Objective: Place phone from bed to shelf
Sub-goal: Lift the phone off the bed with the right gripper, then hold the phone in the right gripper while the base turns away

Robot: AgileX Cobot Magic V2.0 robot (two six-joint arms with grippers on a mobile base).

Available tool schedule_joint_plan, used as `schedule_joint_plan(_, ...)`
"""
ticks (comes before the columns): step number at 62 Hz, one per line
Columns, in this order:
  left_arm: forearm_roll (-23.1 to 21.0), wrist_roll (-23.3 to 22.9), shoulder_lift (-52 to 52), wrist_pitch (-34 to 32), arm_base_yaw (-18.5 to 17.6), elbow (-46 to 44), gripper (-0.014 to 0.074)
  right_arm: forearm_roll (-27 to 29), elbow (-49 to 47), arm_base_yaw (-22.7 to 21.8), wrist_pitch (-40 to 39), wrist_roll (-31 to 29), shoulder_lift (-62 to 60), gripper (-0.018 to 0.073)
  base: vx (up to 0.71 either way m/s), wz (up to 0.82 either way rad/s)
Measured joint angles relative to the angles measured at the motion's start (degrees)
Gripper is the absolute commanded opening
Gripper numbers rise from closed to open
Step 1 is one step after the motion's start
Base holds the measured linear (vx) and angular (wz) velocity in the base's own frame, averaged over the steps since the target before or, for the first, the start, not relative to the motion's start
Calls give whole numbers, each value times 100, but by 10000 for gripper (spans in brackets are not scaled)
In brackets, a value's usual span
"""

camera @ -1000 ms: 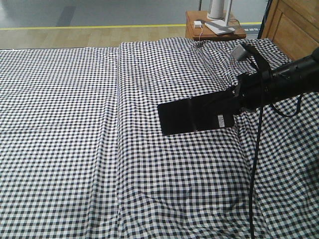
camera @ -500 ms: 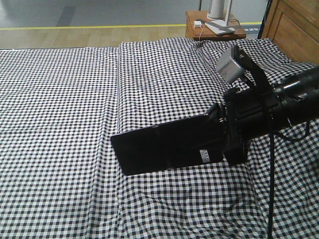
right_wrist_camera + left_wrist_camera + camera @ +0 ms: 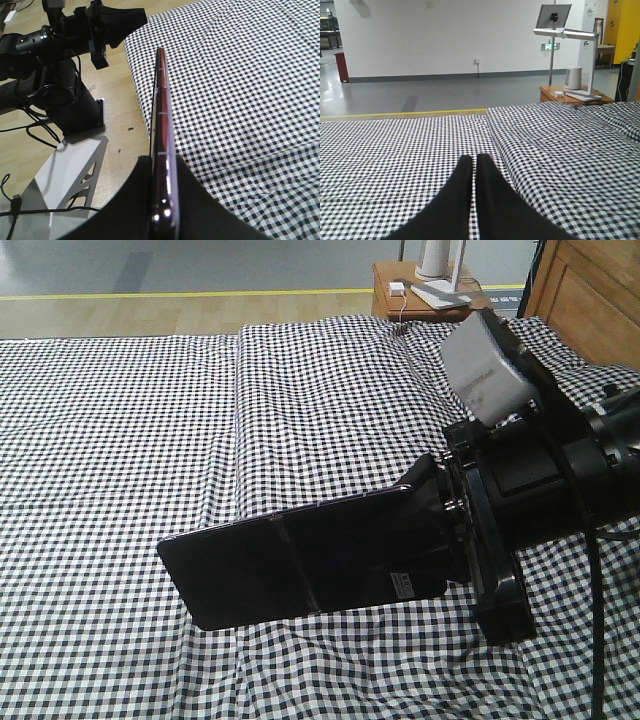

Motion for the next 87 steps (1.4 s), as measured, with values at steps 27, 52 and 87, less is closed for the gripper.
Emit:
schedule_joint_plan(27,0,0,0,0,0,0,1,0,7,5,6,0,-19,-2,0,0)
schedule_joint_plan(52,0,0,0,0,0,0,1,0,7,5,6,0,-19,-2,0,0)
schedule_joint_plan(87,0,0,0,0,0,0,1,0,7,5,6,0,-19,-2,-1,4)
